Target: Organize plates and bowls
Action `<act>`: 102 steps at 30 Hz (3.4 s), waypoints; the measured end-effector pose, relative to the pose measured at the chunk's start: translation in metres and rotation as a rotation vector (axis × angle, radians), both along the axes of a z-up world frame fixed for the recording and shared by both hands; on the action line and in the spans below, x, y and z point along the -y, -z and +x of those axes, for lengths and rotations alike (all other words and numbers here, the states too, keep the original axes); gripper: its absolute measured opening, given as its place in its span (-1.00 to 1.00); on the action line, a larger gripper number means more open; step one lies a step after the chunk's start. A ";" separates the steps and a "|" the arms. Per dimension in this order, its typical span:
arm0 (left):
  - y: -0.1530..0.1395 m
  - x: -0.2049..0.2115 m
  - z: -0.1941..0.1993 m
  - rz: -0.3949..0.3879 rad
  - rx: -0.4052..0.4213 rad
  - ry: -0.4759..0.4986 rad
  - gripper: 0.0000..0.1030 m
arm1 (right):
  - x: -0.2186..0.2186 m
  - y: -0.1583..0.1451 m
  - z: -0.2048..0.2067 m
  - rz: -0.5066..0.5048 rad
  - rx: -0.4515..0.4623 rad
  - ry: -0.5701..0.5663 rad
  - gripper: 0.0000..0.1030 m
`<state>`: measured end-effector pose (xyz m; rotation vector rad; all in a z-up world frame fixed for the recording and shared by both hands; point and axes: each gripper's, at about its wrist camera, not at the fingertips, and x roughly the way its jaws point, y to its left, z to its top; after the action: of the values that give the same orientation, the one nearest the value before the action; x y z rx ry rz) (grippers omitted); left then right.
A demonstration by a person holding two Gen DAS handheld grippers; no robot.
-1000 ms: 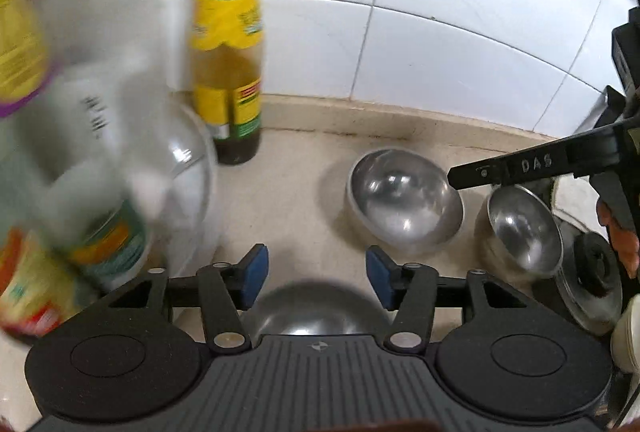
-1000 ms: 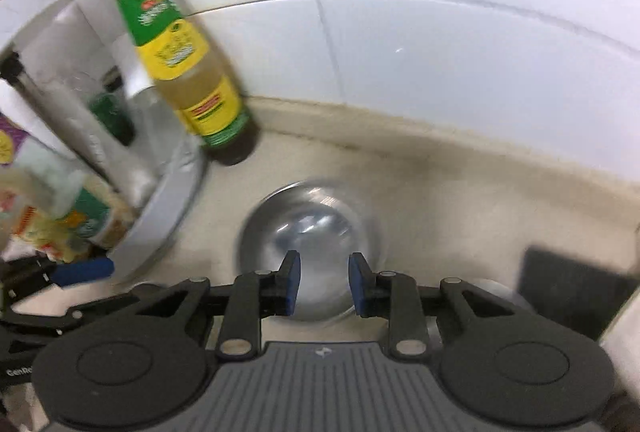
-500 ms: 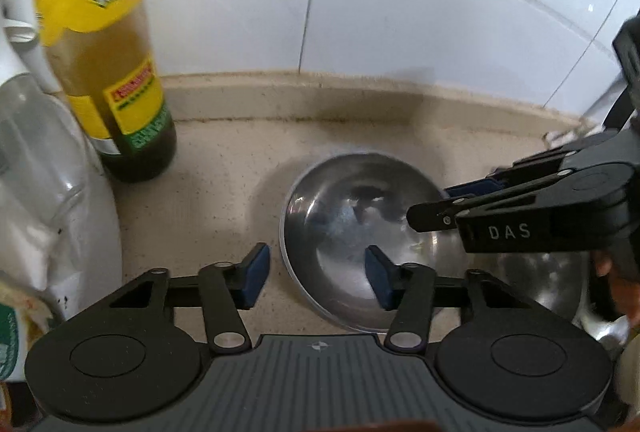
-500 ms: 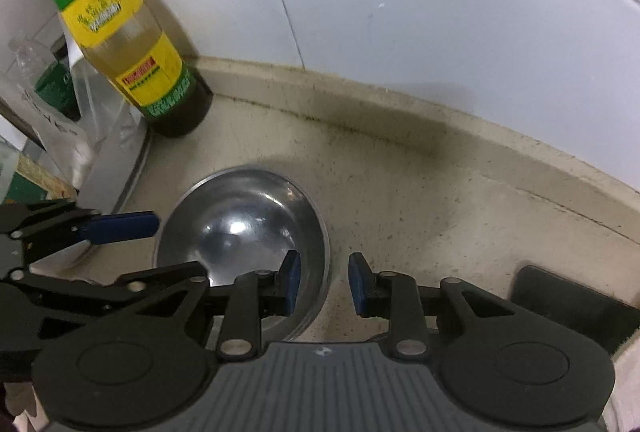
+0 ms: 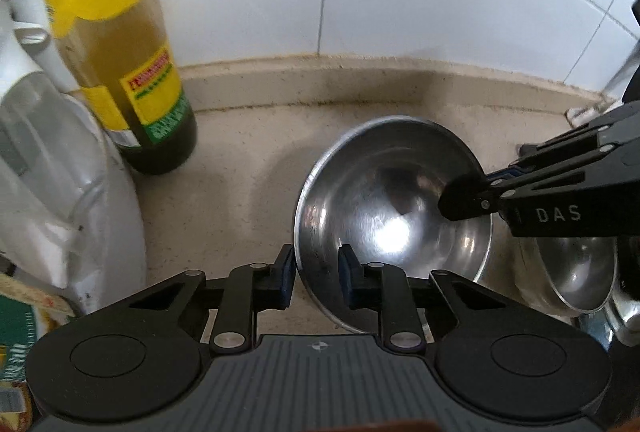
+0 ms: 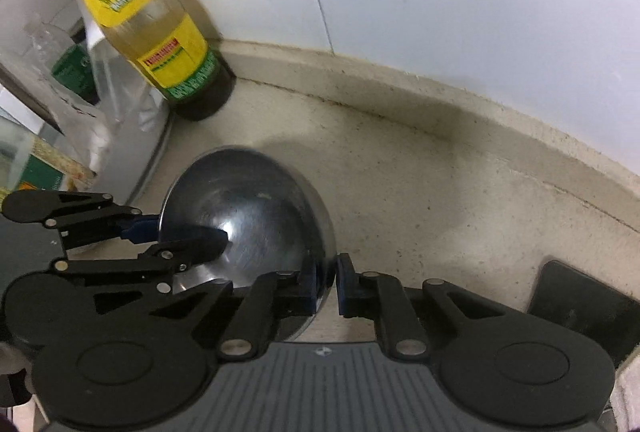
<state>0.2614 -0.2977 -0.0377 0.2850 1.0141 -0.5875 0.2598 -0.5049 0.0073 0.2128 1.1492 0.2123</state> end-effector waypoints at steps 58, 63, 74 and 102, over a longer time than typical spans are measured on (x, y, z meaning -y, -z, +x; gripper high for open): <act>-0.087 -0.059 -0.073 -0.018 0.128 0.080 0.32 | -0.028 -0.066 -0.074 -0.058 0.028 -0.045 -0.58; -0.078 0.001 -0.072 -0.063 0.065 0.182 0.32 | 0.021 -0.065 -0.082 -0.117 0.028 0.068 -0.56; -0.042 0.085 -0.057 -0.088 -0.087 0.267 0.37 | 0.095 -0.030 -0.093 -0.061 -0.066 0.217 -0.49; -0.040 0.066 -0.054 -0.054 -0.063 0.251 -0.39 | 0.067 -0.011 -0.099 0.040 -0.074 0.170 -0.80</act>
<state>0.2075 -0.3634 0.0023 0.3505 1.0291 -0.8545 0.1613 -0.5717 0.0187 0.3546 1.1937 0.0773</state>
